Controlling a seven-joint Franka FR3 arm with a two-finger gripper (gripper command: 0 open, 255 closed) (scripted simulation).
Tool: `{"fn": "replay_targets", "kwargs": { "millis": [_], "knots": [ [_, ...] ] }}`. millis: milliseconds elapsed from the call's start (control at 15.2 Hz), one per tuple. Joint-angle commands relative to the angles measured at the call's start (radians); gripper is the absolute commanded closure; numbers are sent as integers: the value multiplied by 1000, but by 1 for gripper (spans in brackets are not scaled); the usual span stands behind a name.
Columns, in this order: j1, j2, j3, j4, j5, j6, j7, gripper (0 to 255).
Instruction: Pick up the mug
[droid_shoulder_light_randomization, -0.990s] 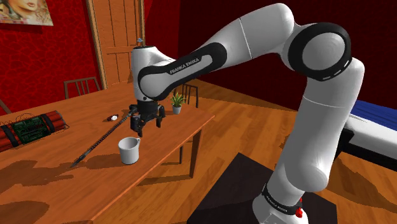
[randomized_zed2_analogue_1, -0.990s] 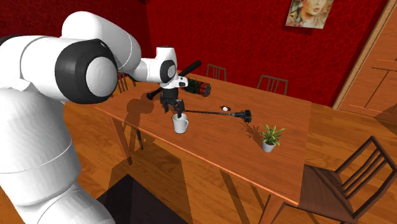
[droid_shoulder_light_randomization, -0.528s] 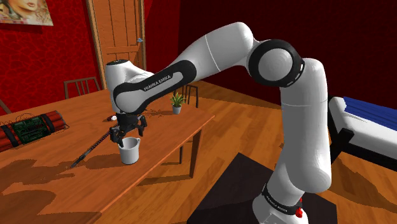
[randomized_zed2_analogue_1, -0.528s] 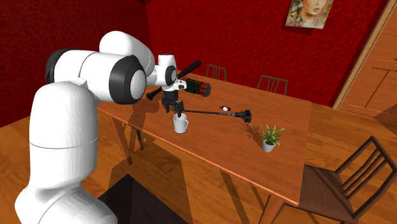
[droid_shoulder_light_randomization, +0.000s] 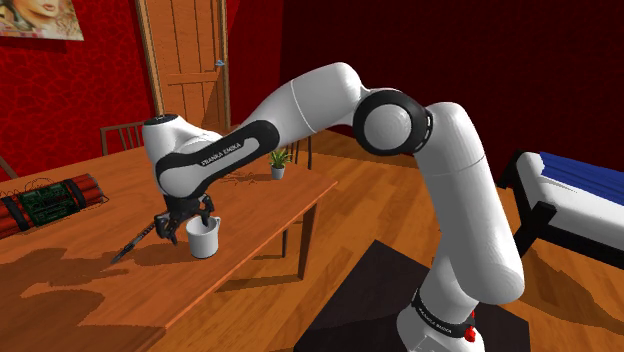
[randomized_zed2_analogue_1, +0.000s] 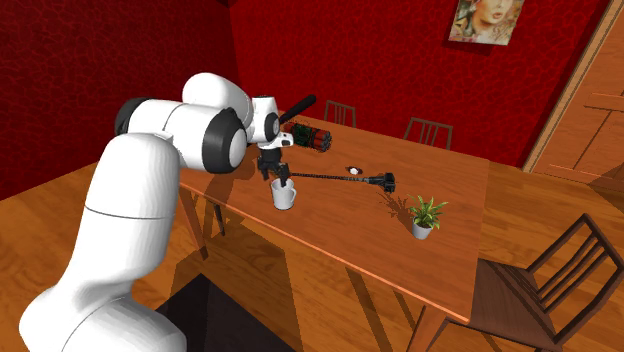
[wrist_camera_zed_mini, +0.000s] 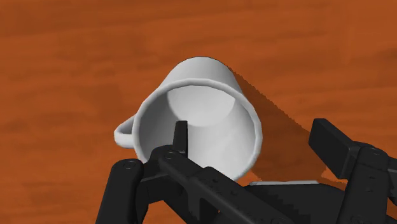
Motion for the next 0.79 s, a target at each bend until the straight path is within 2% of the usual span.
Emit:
{"fn": "replay_targets", "kwargs": {
  "millis": [0, 264, 330, 726],
  "knots": [
    [3, 13, -2, -5, -4, 18, 5, 0],
    [5, 32, -6, -10, -9, 42, 9, 0],
    [4, 31, -5, -11, -9, 41, 9, 255],
    [4, 30, -5, -12, -9, 42, 9, 255]
  ]
}}
